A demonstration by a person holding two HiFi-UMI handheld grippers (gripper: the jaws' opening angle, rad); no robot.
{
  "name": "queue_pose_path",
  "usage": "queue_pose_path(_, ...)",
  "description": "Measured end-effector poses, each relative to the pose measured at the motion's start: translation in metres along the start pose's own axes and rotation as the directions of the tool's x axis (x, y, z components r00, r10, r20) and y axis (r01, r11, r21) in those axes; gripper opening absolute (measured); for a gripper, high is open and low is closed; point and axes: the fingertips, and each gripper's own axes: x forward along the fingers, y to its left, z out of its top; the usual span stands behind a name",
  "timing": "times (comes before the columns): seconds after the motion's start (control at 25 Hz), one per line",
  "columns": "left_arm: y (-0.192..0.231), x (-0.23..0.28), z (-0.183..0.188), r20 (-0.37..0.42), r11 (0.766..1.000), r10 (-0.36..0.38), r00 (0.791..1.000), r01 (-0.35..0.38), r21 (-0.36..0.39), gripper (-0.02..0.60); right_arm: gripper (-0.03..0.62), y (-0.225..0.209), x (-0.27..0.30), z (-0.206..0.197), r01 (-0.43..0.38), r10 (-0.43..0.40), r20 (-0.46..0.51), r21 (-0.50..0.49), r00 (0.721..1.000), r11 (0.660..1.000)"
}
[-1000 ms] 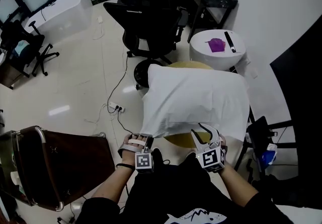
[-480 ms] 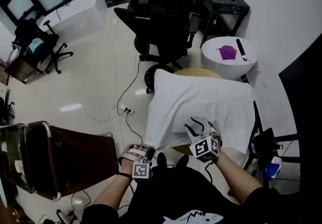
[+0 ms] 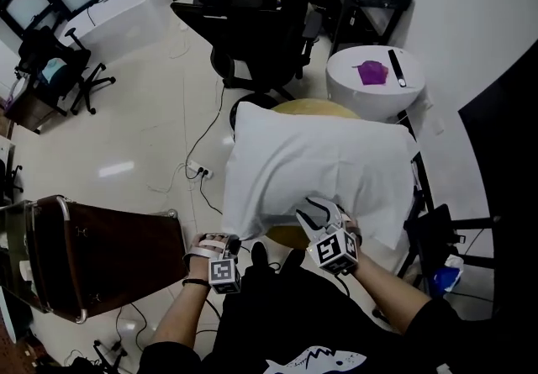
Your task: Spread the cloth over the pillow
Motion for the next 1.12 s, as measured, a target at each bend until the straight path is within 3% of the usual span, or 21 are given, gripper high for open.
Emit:
queue_pose_path(0.2, 0.000, 0.001, -0.004, -0.014, 1.000, 0.005, 1.000, -0.004, 0.014, 0.001, 0.161, 0.019, -0.034, -0.071, 0.034, -0.049, -0.114, -0.136, 0.992, 0.990)
queue_pose_path(0.44, -0.002, 0.005, -0.010, -0.028, 0.998, -0.002, 1.000, 0.003, 0.056, 0.001, 0.167, 0.011, -0.036, -0.128, 0.119, -0.149, -0.232, -0.141, 0.961, 0.983)
queue_pose_path(0.6, 0.005, 0.000, -0.008, -0.026, 0.997, 0.017, 0.999, -0.015, 0.076, 0.001, 0.181, -0.002, -0.026, -0.128, 0.177, -0.222, -0.245, -0.193, 0.944, 0.965)
queue_pose_path(0.8, 0.005, -0.004, -0.008, -0.018, 0.997, 0.016, 1.000, -0.015, 0.073, 0.001, 0.170, -0.007, -0.005, -0.131, 0.177, -0.259, -0.286, -0.281, 0.923, 0.943)
queue_pose_path(0.88, 0.006, -0.004, -0.009, -0.011, 0.997, 0.023, 1.000, -0.022, 0.071, 0.001, 0.142, -0.010, -0.003, -0.131, 0.190, -0.279, -0.296, -0.295, 0.914, 0.936)
queue_pose_path(1.0, 0.007, -0.005, -0.011, 0.001, 0.996, 0.027, 1.000, -0.027, 0.079, 0.001, 0.036, -0.005, -0.011, -0.125, 0.199, -0.286, -0.286, -0.297, 0.915, 0.934)
queue_pose_path(1.12, 0.004, -0.005, -0.019, 0.005, 0.996, 0.018, 1.000, -0.018, 0.089, 0.001, 0.011, 0.000, -0.027, -0.115, 0.199, -0.275, -0.271, -0.277, 0.923, 0.940)
